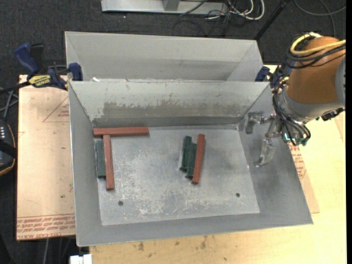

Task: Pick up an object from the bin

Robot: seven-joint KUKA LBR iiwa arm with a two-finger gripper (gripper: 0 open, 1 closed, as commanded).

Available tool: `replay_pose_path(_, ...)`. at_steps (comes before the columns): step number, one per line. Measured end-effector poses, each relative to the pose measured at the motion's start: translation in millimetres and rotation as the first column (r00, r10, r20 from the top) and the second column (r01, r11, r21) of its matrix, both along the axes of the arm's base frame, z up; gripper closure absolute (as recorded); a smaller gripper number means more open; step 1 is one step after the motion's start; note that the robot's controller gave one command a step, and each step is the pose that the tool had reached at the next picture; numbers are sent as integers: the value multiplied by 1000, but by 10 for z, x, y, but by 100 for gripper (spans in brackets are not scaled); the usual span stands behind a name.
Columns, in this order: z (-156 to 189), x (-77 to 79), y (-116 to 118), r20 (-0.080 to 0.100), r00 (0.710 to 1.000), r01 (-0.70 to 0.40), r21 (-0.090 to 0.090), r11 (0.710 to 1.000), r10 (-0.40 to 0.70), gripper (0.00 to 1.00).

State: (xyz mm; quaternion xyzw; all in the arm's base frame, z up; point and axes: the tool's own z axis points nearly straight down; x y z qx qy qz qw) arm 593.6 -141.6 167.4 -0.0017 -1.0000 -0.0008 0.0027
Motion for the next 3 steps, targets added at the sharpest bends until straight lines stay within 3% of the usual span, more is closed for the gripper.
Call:
replay_pose_path(1,45,19,4,7,1000,-3,-1,1000,3,0)
replay_pose_path(2,-341,-112,428,10,996,-92,-3,996,92,0)
replay_pose_path(3,-568,-13,743,7,996,-87,0,996,87,0)
